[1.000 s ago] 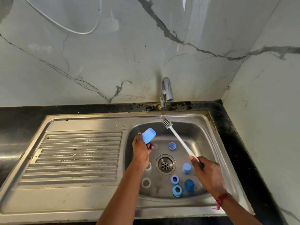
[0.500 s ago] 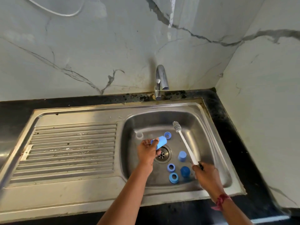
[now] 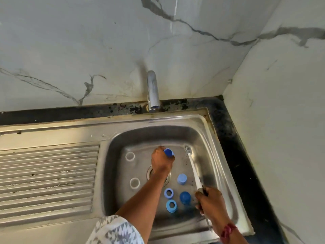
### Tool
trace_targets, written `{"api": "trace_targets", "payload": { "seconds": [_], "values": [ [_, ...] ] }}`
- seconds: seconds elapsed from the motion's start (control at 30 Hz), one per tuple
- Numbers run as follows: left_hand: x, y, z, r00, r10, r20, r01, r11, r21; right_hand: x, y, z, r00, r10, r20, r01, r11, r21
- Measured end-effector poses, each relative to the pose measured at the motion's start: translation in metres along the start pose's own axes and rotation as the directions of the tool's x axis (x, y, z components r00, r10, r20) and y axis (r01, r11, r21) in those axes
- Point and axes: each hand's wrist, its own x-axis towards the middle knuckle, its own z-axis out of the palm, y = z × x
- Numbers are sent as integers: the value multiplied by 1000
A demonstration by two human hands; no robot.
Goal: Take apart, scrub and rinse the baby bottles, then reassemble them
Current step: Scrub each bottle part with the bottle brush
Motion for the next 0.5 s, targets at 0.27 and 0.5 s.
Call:
{"api": "trace_targets", "payload": {
  "seconds": [0.27,0.5],
  "values": [
    [36,5,55,991,38,128,-47,997,68,30,-11,-4,999,37,12,-36,998,-46],
    [52,-2,72,977,60,204,-82,992,100,53,-8,5,997,70,-31,-72,992,-99]
  ]
}}
